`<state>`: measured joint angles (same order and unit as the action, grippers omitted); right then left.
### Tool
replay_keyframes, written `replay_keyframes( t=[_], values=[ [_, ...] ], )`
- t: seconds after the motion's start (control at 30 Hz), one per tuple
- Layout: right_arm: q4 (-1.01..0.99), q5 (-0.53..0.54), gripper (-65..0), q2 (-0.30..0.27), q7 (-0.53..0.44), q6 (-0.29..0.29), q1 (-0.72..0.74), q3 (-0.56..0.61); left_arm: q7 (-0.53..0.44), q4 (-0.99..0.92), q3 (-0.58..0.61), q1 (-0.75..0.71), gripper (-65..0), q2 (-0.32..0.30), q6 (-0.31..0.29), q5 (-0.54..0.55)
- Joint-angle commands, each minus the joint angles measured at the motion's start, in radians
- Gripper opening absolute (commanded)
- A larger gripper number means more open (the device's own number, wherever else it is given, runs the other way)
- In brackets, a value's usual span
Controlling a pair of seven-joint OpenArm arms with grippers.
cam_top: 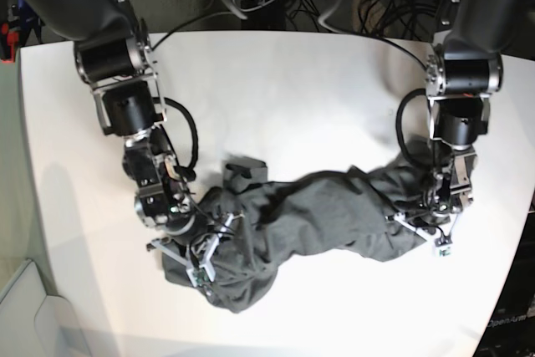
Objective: Layout the t-shirt on the table in an organized manner, then fold the t-shirt properly
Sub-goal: 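Grasp the shirt's bunched end with the right gripper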
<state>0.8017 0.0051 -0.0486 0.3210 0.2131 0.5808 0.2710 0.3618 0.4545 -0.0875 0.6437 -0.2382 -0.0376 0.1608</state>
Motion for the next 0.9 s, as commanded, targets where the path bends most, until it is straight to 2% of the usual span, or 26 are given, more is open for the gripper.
replay_keyframes(
  t=[0.0,0.1,0.17,0.27,0.37,0.5,0.73,0.87],
  values=[
    [0.049,0.002,-64.9,0.006,-0.004,-0.001,0.029,0.003,0.006,0.013,0.001,0.024,-64.7,-0.011,-0.003,0.001],
    [0.124,0.002,-64.7,0.011,0.071,-0.001,0.014,0.006,0.006,0.013,0.001,0.024,-64.7,-0.011,-0.003,0.001],
    [0.132,0.002,-61.4,0.013,0.088,-0.001,0.018,0.006,0.006,0.013,0.001,0.024,-64.7,-0.006,-0.003,0.001],
    [0.132,0.002,-51.1,0.022,0.083,0.001,0.021,0.006,0.006,0.013,0.001,0.024,-64.7,-0.006,-0.003,0.001],
    [0.124,0.002,-38.0,0.028,0.083,0.001,0.051,0.007,0.007,0.010,0.001,0.024,-64.7,-0.006,-0.003,0.001],
    [0.063,0.002,-28.8,0.034,0.059,0.003,0.095,0.011,0.007,0.010,0.001,0.023,-64.7,-0.008,-0.003,0.001],
    [-0.178,0.002,-26.7,0.034,-0.082,0.003,0.175,0.100,0.007,0.008,0.001,0.023,-64.7,-0.006,-0.003,0.001],
    [-0.209,0.002,-26.6,0.034,-0.124,0.003,0.183,0.106,0.007,0.010,0.001,0.023,-64.7,-0.006,-0.003,0.001]
  ],
)
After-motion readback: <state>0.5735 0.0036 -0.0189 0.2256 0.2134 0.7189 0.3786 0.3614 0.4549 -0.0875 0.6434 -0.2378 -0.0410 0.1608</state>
